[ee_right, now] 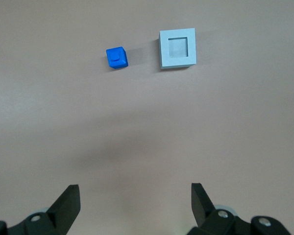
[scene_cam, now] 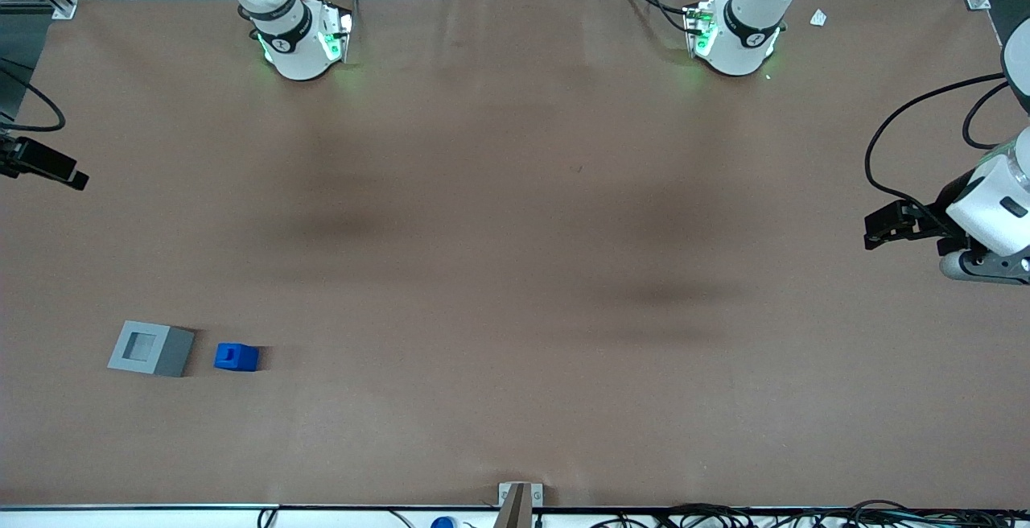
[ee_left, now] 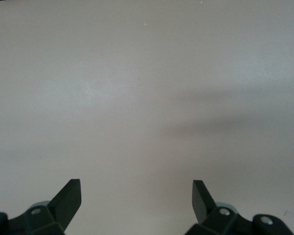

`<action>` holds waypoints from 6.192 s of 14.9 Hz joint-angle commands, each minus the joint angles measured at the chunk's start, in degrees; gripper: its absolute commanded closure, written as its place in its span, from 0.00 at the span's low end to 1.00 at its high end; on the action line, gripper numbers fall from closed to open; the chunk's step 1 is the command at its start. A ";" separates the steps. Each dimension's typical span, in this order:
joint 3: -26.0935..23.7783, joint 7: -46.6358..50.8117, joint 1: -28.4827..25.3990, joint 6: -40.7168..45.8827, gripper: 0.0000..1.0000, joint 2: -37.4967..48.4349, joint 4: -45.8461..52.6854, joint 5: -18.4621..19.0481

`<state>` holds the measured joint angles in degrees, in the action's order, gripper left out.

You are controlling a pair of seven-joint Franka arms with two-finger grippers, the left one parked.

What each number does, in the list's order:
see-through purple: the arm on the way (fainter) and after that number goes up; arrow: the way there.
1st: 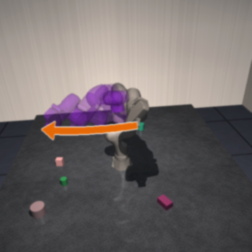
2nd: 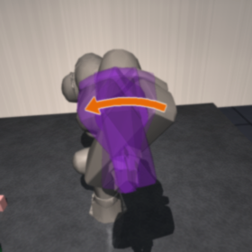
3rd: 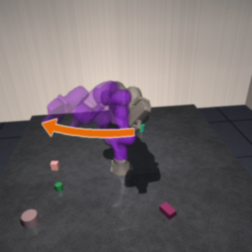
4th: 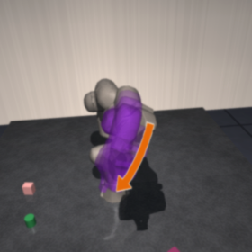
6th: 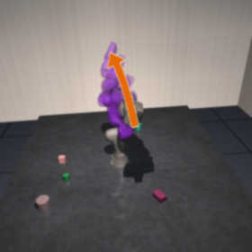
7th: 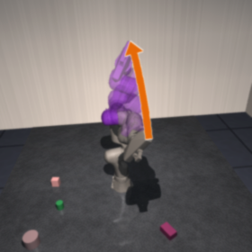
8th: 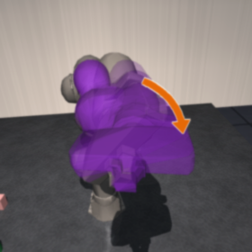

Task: Insert blue part into gray base with right arm

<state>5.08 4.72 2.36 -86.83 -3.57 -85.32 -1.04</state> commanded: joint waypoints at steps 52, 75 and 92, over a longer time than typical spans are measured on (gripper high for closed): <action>-0.16 -8.85 -3.95 -51.87 0.55 -39.59 -3.01 -0.80; -0.16 -17.64 8.80 -34.20 1.00 -36.77 7.27 -4.76; -0.16 -10.60 10.03 -37.01 1.00 -38.62 7.27 -4.67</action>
<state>5.52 -6.96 12.07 -122.97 -41.73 -77.78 -5.45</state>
